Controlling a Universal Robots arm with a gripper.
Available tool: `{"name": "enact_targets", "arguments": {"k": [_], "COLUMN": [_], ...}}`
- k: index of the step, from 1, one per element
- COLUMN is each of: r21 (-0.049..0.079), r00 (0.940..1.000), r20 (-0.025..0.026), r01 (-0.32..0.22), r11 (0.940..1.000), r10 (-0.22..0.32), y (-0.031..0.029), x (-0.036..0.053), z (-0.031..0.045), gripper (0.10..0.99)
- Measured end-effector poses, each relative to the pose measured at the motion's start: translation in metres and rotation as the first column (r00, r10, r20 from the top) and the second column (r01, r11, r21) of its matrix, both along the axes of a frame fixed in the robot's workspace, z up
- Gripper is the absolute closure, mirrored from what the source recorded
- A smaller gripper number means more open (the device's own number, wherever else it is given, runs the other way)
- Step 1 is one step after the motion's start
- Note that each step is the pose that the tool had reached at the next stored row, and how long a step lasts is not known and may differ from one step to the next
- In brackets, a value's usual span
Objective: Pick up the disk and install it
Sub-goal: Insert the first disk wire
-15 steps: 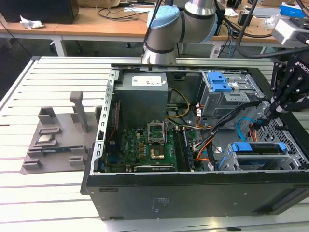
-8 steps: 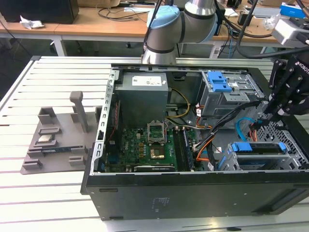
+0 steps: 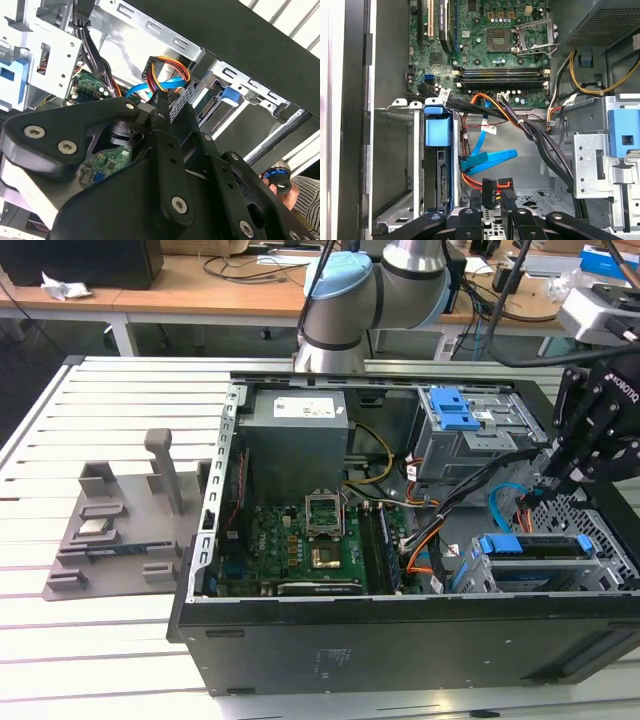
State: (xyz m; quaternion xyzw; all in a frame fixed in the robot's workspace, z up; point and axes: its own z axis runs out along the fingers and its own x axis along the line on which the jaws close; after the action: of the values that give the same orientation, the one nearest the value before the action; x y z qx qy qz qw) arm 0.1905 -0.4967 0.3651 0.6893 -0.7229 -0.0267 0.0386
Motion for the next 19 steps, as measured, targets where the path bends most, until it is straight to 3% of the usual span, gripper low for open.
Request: {"name": "enact_targets", "arguments": {"k": [8,16,18,19], "r21": [-0.007,-0.012,-0.012,-0.012], "r00": [1.0000,1.0000,1.0000,1.0000], "r20": [0.0000,0.0000,0.0000,0.0000], "r01": [0.000,0.000,0.000,0.000], "r11": [1.0000,0.9999,0.9999,0.9999], "r10": [0.000,0.000,0.000,0.000], "y": [0.0000,0.0000,0.0000,0.0000], "x": [-0.0011,-0.0056,-0.0056,-0.0056], "z": [-0.0093,-0.0108,-0.0108,-0.0108], "gripper": [0.784,0.784,0.800,0.867]}}
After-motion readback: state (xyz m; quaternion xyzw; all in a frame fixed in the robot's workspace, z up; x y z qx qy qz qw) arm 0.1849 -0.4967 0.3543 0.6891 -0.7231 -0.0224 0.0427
